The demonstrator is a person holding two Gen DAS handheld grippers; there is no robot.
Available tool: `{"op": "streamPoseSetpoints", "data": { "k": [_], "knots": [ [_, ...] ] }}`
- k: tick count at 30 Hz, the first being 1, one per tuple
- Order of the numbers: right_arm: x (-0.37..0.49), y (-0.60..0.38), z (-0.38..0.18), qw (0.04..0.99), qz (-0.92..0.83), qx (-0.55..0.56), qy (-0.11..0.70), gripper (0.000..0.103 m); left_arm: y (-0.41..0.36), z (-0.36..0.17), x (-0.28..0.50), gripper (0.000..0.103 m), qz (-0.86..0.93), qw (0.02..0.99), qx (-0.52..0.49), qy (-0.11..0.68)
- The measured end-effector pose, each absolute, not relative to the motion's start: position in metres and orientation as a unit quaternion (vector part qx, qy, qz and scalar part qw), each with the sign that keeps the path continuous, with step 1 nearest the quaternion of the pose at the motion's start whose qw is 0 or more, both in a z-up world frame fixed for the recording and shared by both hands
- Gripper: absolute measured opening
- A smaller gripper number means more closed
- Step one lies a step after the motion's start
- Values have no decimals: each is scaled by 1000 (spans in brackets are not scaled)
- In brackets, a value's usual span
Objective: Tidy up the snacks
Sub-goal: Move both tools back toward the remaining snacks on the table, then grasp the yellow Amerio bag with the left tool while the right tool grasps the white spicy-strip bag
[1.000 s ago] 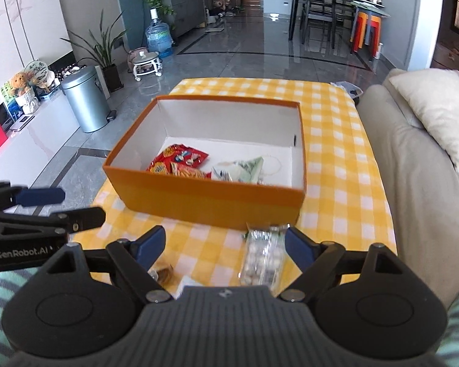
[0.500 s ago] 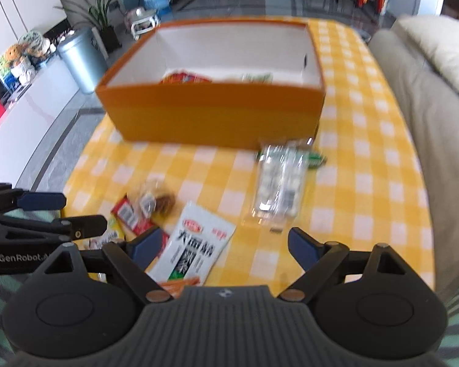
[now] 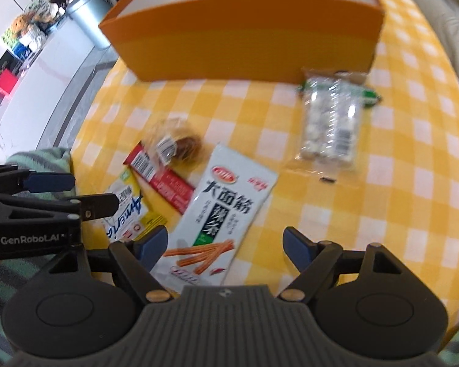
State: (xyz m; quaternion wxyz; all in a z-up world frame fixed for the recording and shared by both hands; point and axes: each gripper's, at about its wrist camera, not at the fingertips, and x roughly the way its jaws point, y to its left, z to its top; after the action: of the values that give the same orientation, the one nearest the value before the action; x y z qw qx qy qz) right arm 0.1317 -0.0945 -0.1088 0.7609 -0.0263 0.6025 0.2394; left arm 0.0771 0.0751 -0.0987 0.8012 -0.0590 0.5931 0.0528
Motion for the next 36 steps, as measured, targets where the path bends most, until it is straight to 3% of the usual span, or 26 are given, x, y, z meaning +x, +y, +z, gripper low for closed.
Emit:
{"op": "streamPoseSetpoints", "data": {
  "k": [5, 11, 19, 25, 32, 36],
  "knots": [
    [135, -77, -121, 751, 230, -47, 617, 80, 96, -113, 77, 81, 70, 773, -154, 611],
    [134, -58, -133, 749, 235, -95, 613, 80, 95, -121, 83, 82, 100, 761, -164, 620],
    [139, -66, -141, 749, 208, -132, 615, 70, 89, -137, 94, 83, 134, 743, -162, 636],
    [148, -85, -143, 751, 197, -89, 624, 69, 91, -141, 103, 86, 151, 742, -195, 624],
    [152, -92, -139, 756, 196, -75, 620, 69, 68, -135, 106, 83, 89, 774, -120, 616],
    [151, -103, -137, 750, 185, -55, 633, 77, 65, -139, 104, 85, 126, 759, -102, 630]
  ]
}}
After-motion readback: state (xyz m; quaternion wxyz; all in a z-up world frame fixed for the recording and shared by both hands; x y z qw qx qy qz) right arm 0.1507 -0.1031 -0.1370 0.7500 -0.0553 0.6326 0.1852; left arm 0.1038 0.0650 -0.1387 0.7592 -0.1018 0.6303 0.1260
